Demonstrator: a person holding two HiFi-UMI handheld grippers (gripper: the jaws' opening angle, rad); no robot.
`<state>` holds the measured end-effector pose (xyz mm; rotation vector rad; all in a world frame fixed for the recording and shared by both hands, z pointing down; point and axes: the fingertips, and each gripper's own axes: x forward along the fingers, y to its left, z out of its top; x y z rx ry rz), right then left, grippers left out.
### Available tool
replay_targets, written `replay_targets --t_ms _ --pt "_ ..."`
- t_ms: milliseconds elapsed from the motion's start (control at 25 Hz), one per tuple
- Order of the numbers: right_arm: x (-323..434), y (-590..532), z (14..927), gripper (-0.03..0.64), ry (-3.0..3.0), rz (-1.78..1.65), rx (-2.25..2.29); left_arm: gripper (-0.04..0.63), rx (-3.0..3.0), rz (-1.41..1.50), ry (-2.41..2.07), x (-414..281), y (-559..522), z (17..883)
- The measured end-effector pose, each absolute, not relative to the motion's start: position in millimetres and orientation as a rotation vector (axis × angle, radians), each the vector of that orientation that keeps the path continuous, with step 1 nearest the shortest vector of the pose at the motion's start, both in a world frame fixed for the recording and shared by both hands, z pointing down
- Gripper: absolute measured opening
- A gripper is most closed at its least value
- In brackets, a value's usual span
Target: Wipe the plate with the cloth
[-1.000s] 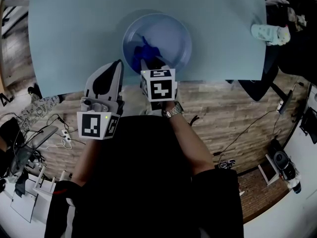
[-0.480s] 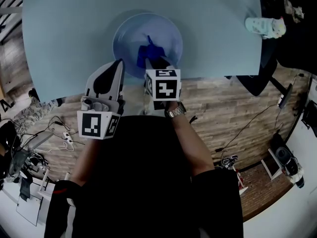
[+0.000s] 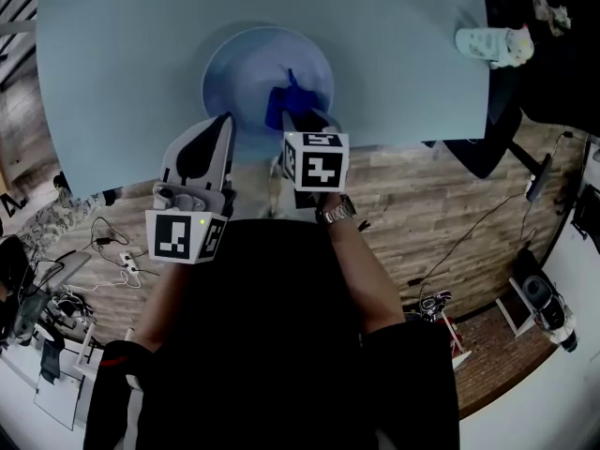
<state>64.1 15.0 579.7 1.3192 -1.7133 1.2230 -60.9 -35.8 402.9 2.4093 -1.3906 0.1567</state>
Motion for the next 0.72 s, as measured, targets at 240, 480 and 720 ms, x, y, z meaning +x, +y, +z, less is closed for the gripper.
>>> replay_targets --t_ms 240,480,720 --pt "71 15 579 0.118 -1.716 1.229 1.325 0.002 2.409 0.161 -1.388 -53 -36 404" --pt "76 11 575 0.118 -1.716 1.229 1.335 0.002 2.403 0.145 -1.398 -52 -38 403" --pt "64 6 566 0.118 -1.752 1.230 1.336 0.002 2.397 0.138 -1.416 -63 -36 402"
